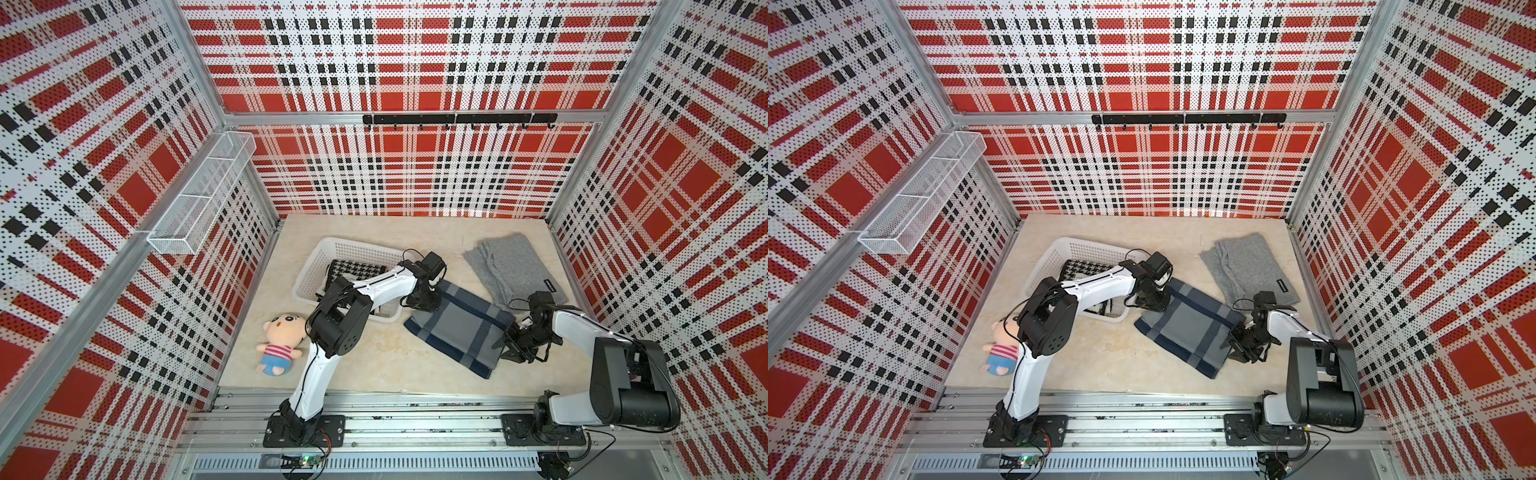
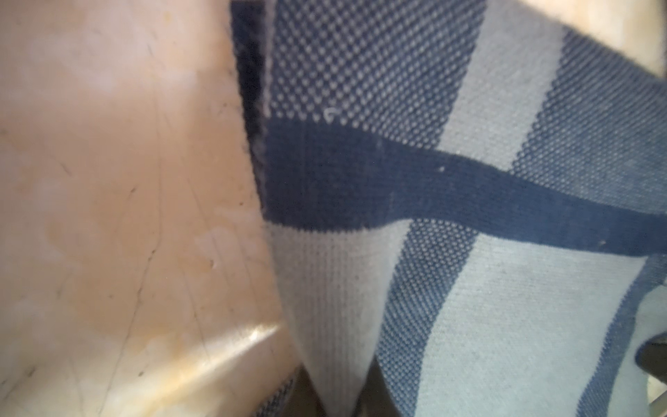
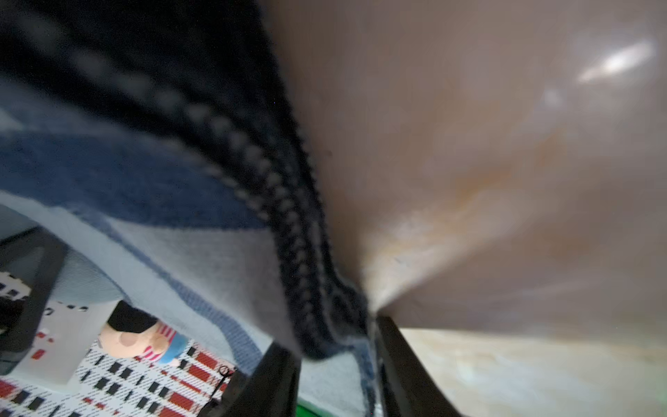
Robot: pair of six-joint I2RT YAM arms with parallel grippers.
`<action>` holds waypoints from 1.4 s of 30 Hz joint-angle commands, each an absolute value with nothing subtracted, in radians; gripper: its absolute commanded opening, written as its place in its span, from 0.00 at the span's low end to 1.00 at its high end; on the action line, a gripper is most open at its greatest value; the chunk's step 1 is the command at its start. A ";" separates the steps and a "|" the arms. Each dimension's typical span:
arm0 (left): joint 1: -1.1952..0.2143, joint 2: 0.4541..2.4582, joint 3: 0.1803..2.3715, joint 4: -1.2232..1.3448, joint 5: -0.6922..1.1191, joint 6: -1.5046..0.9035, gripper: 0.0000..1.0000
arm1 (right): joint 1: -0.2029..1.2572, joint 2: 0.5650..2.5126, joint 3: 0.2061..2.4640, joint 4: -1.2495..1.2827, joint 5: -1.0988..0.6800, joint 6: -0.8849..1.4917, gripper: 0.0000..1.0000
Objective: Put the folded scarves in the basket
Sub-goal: Pick up the scarf at the center of the board.
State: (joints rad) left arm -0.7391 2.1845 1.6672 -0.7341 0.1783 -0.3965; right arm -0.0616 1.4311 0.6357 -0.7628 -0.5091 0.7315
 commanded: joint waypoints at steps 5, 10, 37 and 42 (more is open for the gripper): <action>-0.745 2.189 1.702 -0.747 0.189 -0.390 0.00 | -0.007 1.523 0.637 -0.685 -0.412 0.721 0.21; -0.756 2.180 1.718 -0.747 0.174 -0.392 0.00 | 0.027 1.511 0.685 -0.710 -0.370 0.708 0.00; -0.741 2.113 2.128 -1.077 -0.061 -0.488 0.00 | 0.215 1.458 1.301 -1.100 -0.320 0.671 0.00; -0.670 2.076 2.171 -1.125 -0.121 -0.496 0.00 | 0.280 1.526 1.429 -1.095 -0.357 0.672 0.00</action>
State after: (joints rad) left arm -0.7219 2.1548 2.1273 -1.0698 -0.0463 -0.4805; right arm 0.2443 1.4895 1.3621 -1.0874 -0.3214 0.6773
